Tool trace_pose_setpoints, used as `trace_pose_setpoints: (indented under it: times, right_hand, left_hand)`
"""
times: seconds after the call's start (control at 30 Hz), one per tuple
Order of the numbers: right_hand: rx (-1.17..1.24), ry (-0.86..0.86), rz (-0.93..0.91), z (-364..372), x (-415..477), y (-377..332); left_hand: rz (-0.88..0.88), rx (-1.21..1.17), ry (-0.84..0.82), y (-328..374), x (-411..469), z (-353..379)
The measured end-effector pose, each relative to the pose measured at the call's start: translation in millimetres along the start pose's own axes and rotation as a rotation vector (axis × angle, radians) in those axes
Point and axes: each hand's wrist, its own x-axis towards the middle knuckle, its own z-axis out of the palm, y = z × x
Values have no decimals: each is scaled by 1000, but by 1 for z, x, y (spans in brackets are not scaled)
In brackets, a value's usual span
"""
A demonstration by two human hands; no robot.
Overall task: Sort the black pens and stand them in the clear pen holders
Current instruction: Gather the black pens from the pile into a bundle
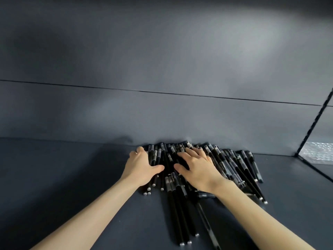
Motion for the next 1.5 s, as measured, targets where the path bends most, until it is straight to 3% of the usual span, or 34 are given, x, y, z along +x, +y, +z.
trace_pose_setpoints:
  times: [0.17,0.5,0.63,0.8,1.0,1.13,1.27,1.33,1.5]
  right_hand:
    - [-42,23,-13,7,1,4]
    - [-15,30,-18,5,-1,4]
    - [23,115,-25,0,-3,2]
    - [288,246,-83,-4,-4,-5]
    - [606,200,-111,-9,-8,-13]
    - [814,139,16,-10,-6,-11]
    - [1228,240,190,-21,-10,-7]
    - [1265,296,238,-23,-11,-4]
    - [1469,62,34,-26,-14,-5]
  left_hand:
    - [-65,-142,-60,-5,6,-7]
    - [-44,-169,-97,-7,11,-16]
    - [-73,-357,-221,-15,6,-22]
    - [-146,-706,-337,-5,-15,-24]
    - [-160,-897,-415,1,-22,-16]
    - [-51,-876,-512,4,-26,-15]
    - [132,-855,-494,13,-37,-10]
    - [219,-829,-444,17,-41,-7]
    - [398,-768,-287,21,-48,-4]
